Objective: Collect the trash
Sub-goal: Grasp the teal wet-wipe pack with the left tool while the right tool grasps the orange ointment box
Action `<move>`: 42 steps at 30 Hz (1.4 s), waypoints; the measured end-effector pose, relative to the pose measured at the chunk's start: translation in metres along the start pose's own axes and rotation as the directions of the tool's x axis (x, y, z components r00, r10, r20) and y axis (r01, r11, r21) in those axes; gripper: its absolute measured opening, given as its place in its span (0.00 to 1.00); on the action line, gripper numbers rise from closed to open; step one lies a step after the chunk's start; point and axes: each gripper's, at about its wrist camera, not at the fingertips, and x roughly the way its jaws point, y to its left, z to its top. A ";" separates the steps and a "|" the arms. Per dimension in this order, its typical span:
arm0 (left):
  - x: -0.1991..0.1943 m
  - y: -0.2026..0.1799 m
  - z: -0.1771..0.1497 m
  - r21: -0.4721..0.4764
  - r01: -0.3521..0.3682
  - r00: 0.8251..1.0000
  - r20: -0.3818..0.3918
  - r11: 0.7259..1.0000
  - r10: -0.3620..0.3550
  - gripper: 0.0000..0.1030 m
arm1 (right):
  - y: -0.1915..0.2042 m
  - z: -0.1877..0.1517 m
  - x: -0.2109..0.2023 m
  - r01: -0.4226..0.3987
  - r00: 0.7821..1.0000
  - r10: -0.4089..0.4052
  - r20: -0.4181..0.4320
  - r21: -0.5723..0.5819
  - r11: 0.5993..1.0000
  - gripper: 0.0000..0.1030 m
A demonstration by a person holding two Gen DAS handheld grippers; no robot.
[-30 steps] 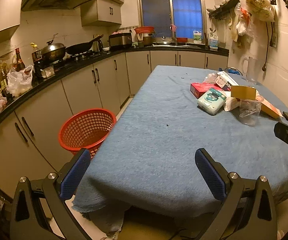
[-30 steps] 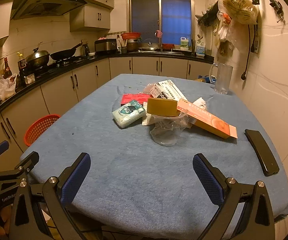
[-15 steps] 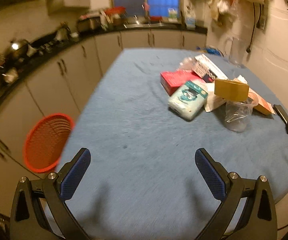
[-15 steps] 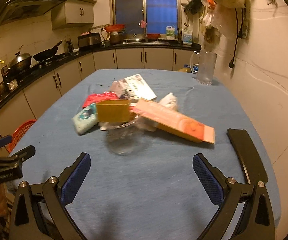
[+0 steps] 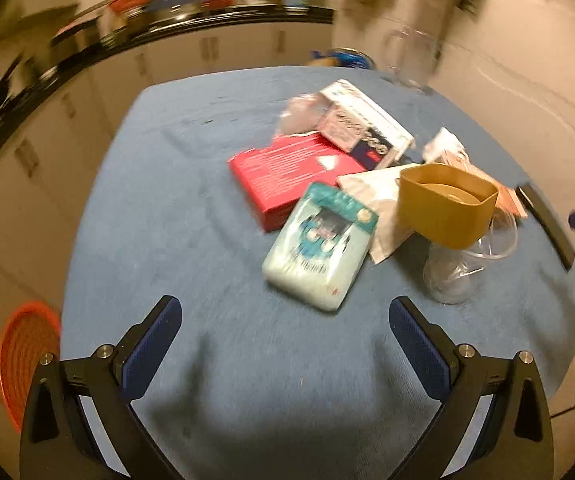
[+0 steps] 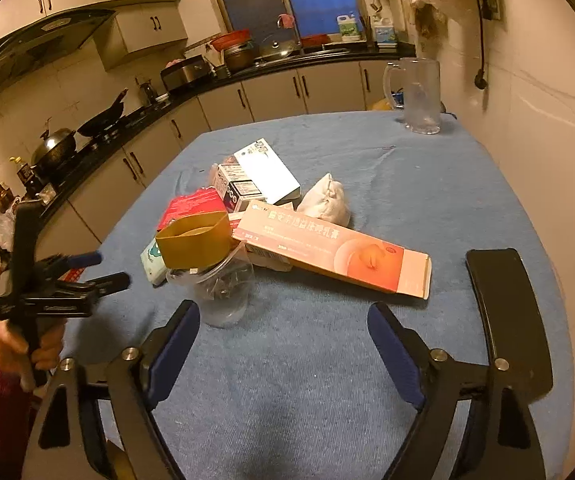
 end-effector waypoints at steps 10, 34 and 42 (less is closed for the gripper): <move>0.036 -0.024 0.023 0.175 -0.008 0.999 -0.034 0.985 0.014 1.00 | -0.021 0.023 0.010 -0.011 0.999 0.010 -0.035 -0.033 0.999 0.85; 0.046 -0.013 0.011 0.078 0.050 0.997 -0.064 0.996 -0.045 0.52 | -0.021 0.054 0.117 -0.070 0.953 -0.128 -0.274 -0.610 0.789 0.85; 0.035 -0.012 0.001 0.052 0.069 0.997 -0.039 0.996 -0.067 0.52 | -0.028 0.050 0.128 -0.175 0.924 -0.060 -0.377 -0.558 0.812 0.58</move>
